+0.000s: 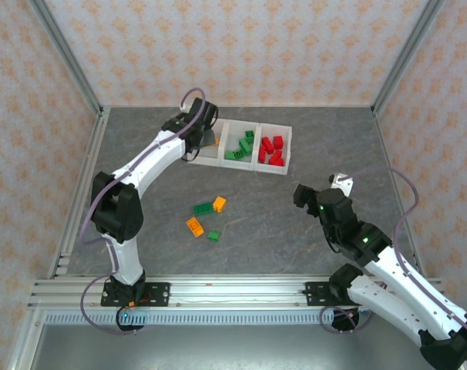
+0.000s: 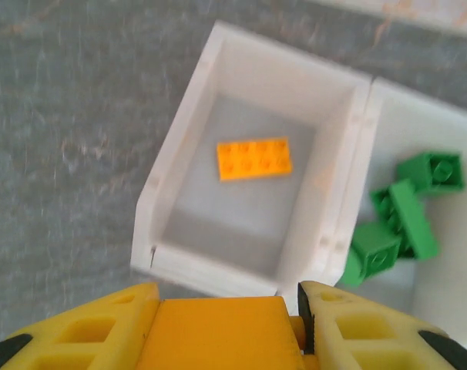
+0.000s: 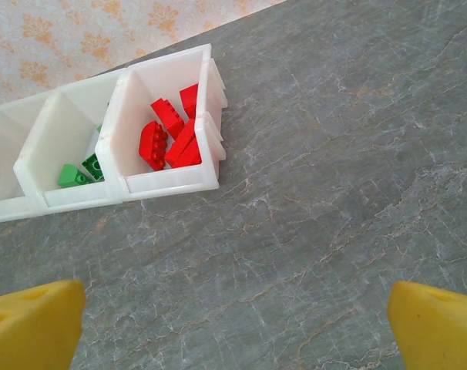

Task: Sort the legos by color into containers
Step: Place the lego in the container.

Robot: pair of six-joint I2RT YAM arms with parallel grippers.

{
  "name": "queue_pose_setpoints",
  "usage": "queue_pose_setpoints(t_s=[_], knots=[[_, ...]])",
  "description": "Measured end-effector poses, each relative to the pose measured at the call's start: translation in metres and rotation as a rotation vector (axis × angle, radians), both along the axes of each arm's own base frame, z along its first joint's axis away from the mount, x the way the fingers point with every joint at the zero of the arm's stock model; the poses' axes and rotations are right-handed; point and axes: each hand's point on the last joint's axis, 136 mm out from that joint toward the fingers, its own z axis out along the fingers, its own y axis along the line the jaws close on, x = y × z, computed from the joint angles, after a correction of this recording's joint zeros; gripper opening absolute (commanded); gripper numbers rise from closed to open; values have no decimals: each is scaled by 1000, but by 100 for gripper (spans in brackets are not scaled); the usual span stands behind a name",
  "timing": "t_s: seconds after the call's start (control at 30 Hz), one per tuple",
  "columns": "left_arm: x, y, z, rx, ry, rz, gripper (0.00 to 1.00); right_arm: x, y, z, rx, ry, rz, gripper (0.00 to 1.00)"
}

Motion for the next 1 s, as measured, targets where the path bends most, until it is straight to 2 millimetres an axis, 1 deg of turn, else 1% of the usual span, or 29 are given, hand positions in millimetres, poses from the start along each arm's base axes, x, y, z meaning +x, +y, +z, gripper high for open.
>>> queue_pose_setpoints(t_s=[0.07, 0.13, 0.2, 0.3, 0.43, 0.57, 0.7, 0.9, 0.97, 1.0], knots=[[20, -4, 8, -2, -34, 5, 30, 0, 0, 0, 0, 0, 0, 100], [38, -7, 5, 1, -47, 8, 31, 0, 0, 0, 0, 0, 0, 100], [53, -10, -5, 6, -44, 7, 32, 0, 0, 0, 0, 0, 0, 100], [74, -10, -26, 17, -28, 16, 31, 0, 0, 0, 0, 0, 0, 100], [90, -4, -52, 28, 3, 33, 33, -1, -1, 2, 6, -8, 0, 100], [93, 4, -66, 28, 26, 47, 41, -2, -2, 5, 15, -21, 0, 100], [93, 2, -68, 9, 34, 38, 51, -2, -2, 4, 14, -20, 1, 100], [88, -4, -79, -15, 65, 11, 72, -2, -2, 4, 14, -19, 1, 100], [86, -6, -80, -17, 72, -1, 82, -2, -2, 4, 14, -19, 1, 100], [85, -6, -79, -18, 73, -8, 90, -2, -2, 4, 14, -19, 1, 100]])
